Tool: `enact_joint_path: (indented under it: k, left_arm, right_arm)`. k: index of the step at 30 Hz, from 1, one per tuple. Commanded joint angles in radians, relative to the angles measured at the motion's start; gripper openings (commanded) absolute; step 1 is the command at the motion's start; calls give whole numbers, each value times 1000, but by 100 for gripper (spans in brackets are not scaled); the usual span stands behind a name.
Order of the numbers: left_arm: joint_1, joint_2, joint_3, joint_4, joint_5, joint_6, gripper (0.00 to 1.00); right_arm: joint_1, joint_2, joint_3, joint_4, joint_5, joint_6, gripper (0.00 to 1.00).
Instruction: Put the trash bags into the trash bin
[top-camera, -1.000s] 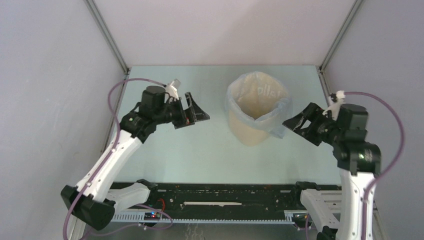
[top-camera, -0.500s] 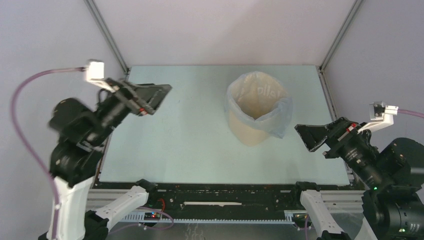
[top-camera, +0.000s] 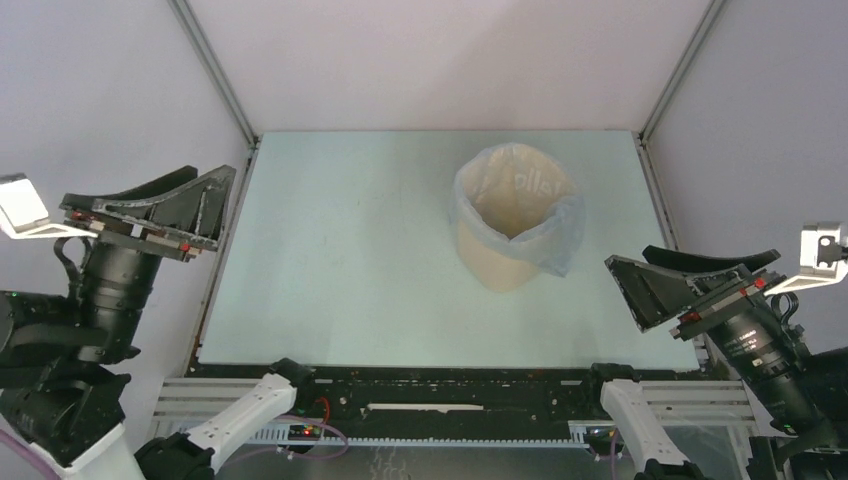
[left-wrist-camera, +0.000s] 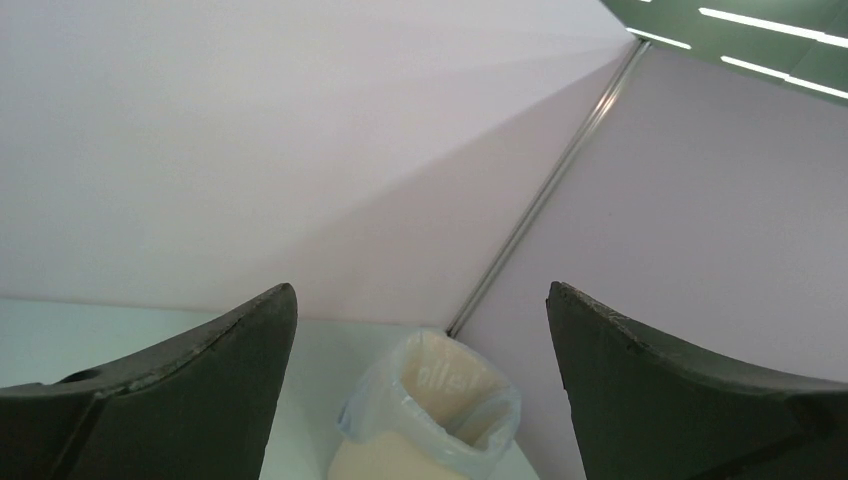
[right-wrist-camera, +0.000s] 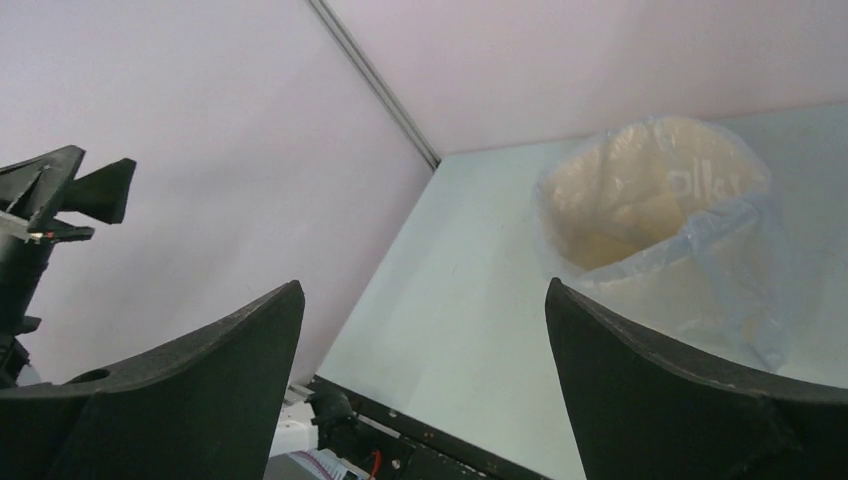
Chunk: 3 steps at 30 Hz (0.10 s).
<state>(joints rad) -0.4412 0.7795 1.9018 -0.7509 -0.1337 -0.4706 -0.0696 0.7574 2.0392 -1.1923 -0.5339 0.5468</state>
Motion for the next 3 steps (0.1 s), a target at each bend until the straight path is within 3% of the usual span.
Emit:
enact_joint_path:
  k: [1, 3]
  left_arm:
    - [-2, 35, 17, -16, -23, 33, 100]
    - [-2, 42, 16, -17, -22, 33, 100]
  right_arm:
    - [9, -5, 14, 29, 27, 32, 100]
    - [20, -3, 15, 35, 44, 33, 100]
